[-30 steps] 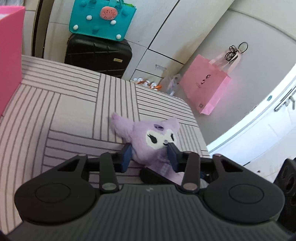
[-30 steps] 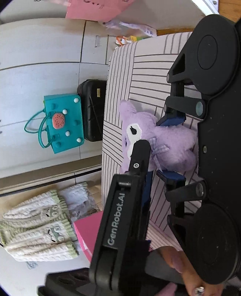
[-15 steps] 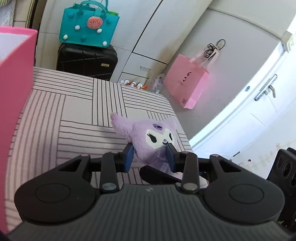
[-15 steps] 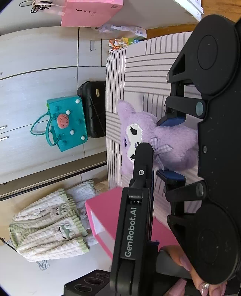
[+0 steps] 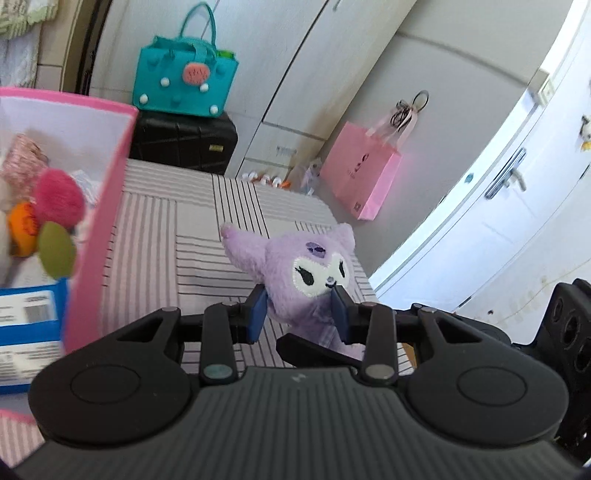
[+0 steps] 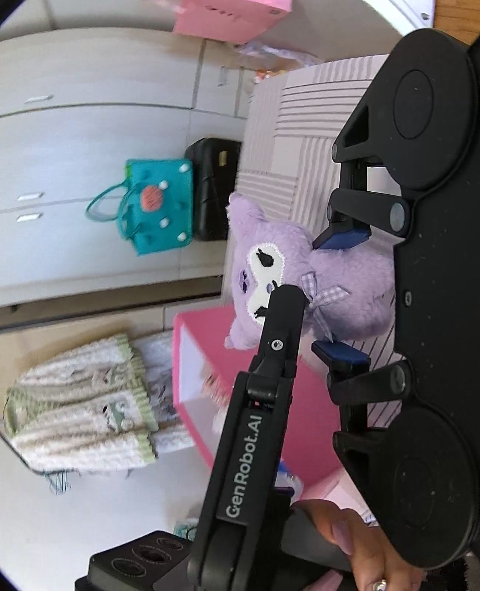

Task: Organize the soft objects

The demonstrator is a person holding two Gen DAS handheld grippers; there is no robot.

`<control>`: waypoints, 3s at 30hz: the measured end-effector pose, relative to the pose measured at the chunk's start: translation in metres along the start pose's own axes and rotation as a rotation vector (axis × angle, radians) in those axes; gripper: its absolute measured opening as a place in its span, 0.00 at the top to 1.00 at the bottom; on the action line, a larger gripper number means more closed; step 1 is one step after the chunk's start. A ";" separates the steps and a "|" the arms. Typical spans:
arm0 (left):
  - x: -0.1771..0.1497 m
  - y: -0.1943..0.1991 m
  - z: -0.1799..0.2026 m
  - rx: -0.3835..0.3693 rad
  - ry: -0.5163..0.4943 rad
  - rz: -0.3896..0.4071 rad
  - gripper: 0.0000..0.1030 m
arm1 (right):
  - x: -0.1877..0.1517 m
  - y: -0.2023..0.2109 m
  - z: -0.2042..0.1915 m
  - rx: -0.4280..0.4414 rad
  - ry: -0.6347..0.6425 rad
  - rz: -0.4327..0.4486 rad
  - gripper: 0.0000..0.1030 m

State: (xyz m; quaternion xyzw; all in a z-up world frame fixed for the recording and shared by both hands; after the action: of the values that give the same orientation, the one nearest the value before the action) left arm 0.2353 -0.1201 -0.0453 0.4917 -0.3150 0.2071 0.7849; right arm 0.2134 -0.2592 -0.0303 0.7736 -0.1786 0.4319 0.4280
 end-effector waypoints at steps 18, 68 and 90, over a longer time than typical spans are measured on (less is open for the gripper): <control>0.037 0.114 -0.088 0.088 0.018 0.205 0.65 | 0.071 -0.034 -0.121 0.185 0.205 0.019 0.44; 0.053 0.071 -0.172 0.265 0.029 0.047 0.64 | 0.080 -0.091 -0.098 0.078 0.106 -0.072 0.44; 0.012 0.158 -0.096 0.304 -0.224 0.149 0.21 | 0.054 0.028 -0.111 -0.048 0.033 0.038 0.09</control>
State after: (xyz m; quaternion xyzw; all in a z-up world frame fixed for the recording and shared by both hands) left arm 0.1719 0.0350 0.0337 0.5995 -0.4011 0.2540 0.6444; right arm 0.1681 -0.1791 0.0571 0.7522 -0.1965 0.4484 0.4410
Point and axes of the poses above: each gripper's, at about its wrist camera, not at the fingertips, and y roughly against the way its jaws point, z to its right, x to its top, the point moved 6 cm from there along -y, roughly the way its jaws point, and after that the axes turned 13 degrees about x, right-handed, at the moved point
